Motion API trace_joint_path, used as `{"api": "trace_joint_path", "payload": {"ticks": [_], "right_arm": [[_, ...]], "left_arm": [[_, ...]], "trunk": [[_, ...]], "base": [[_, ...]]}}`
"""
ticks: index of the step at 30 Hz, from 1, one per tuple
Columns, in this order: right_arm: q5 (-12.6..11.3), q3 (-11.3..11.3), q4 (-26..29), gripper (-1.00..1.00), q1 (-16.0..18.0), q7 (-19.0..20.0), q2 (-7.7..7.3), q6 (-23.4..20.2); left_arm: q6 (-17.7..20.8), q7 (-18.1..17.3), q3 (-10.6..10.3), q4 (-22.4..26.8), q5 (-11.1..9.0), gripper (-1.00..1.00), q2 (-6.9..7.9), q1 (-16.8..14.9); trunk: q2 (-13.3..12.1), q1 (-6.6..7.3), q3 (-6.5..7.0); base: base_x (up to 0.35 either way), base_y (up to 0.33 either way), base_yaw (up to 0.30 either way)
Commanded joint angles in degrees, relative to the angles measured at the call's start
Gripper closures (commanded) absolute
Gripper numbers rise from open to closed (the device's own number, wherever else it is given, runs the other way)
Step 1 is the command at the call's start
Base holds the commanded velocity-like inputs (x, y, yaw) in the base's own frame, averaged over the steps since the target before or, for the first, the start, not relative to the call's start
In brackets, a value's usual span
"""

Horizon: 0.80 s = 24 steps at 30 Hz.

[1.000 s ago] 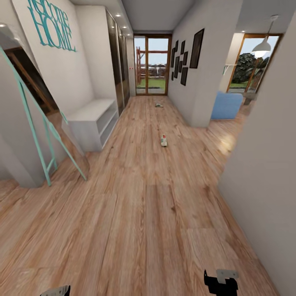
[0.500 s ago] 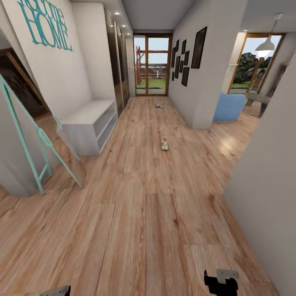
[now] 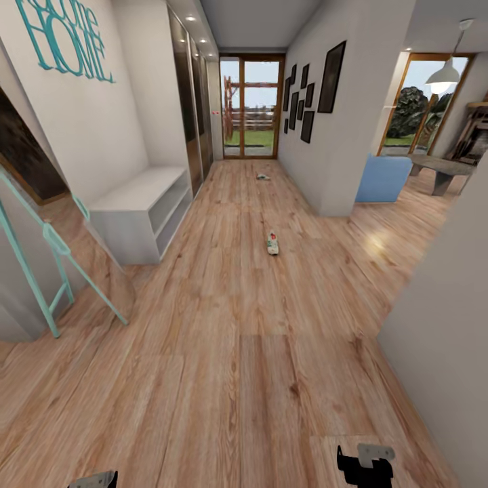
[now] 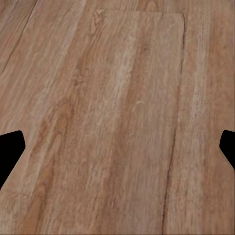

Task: Pick up the two gym shoes and the two sandals from the corridor floor and place them onto the hallstand (shoe rack) in the corridor, making sure they are on the rack and not on the floor. Arrange them so the two gym shoes are next to each other and the two sandals are next to each other.

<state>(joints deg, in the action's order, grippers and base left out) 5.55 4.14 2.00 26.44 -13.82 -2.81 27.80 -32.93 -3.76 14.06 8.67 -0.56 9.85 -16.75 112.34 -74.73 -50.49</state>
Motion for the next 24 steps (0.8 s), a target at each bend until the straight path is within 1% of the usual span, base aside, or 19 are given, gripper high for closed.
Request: {"api": "trace_joint_path", "payload": {"ticks": [1, 24], "right_arm": [[0.59, 0.42, -0.06, -1.0, 0.05, -0.19, 0.0, 0.14], [0.66, 0.34, -0.06, -1.0, 0.04, -0.15, 0.06, 0.14]], "left_arm": [[-0.14, -0.39, 0.36, -0.06, -0.06, -1.0, 0.01, -0.04], [-0.12, -0.46, 0.36, -0.06, 0.03, -1.0, 0.08, -0.04]], "trunk": [[0.02, -0.03, -0.05], [0.02, -0.03, -0.05]], "base": [[0.339, 0.0, 0.0], [0.339, 0.0, 0.0]]}}
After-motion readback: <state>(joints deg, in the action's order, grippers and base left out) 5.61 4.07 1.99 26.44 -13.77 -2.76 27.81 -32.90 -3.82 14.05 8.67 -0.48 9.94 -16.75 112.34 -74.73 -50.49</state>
